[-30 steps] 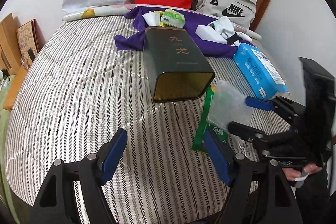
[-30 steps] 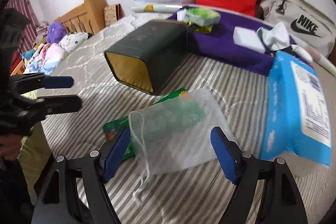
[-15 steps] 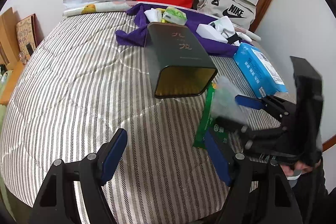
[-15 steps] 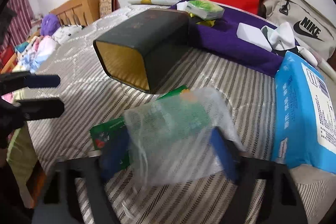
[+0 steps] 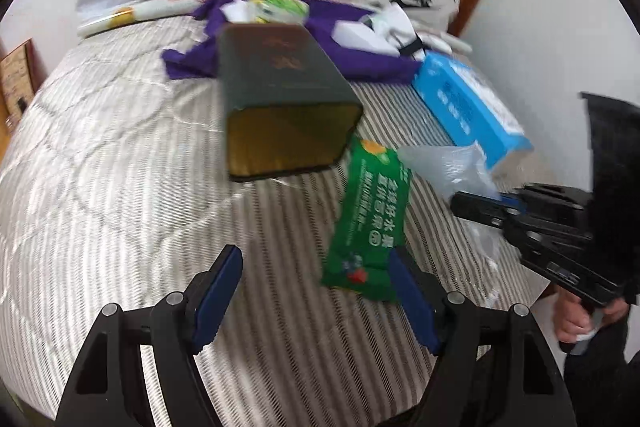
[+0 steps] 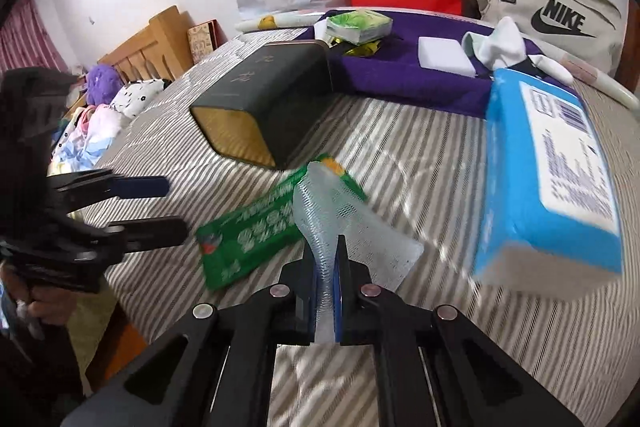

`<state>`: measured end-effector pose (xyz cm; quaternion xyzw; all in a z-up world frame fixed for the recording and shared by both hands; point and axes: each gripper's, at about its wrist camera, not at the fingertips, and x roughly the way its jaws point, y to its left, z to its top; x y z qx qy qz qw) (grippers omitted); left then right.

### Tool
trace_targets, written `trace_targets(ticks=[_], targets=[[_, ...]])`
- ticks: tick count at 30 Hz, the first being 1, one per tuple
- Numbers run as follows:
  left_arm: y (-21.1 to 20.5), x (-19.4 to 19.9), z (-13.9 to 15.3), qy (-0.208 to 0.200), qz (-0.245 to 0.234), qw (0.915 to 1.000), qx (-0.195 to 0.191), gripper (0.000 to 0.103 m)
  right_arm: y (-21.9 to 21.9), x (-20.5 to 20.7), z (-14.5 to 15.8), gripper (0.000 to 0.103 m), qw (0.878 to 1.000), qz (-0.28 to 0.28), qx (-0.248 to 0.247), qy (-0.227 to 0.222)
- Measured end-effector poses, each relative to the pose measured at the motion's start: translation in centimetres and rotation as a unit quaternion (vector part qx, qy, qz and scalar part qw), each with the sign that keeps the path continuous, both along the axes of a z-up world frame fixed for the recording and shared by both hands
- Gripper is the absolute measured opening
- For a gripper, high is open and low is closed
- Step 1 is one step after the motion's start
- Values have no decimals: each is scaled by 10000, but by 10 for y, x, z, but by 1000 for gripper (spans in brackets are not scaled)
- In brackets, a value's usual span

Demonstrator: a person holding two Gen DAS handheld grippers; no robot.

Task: Organize soft objects
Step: 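Grasp the clear mesh bag with the right tool while the left tool grasps the green fruit package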

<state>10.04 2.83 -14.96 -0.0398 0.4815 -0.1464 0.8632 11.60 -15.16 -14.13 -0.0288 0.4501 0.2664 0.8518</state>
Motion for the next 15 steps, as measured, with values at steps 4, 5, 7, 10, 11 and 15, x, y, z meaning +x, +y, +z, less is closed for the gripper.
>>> trace_targets(ticks=[4, 5, 7, 10, 11, 15], targets=[[-20, 4, -8, -60, -160, 9997, 159, 73, -13, -24, 4, 6, 9999, 29, -71, -89], [-23, 4, -8, -93, -195, 9996, 171, 73, -17, -31, 5, 6, 9999, 19, -85, -103], [-31, 6, -9, -128, -311, 9993, 151, 73, -29, -42, 4, 6, 9999, -94, -79, -106], [-46, 9, -10, -254, -379, 9980, 448, 73, -47, -55, 1, 6, 9995, -303, -97, -89], [-51, 11, -11, -289, -418, 9972, 555, 73, -51, -58, 0, 6, 9992, -353, -143, -89], [-73, 16, -15, -467, -472, 9915, 1120, 73, -71, -66, 0, 6, 9978, -590, -242, -180]])
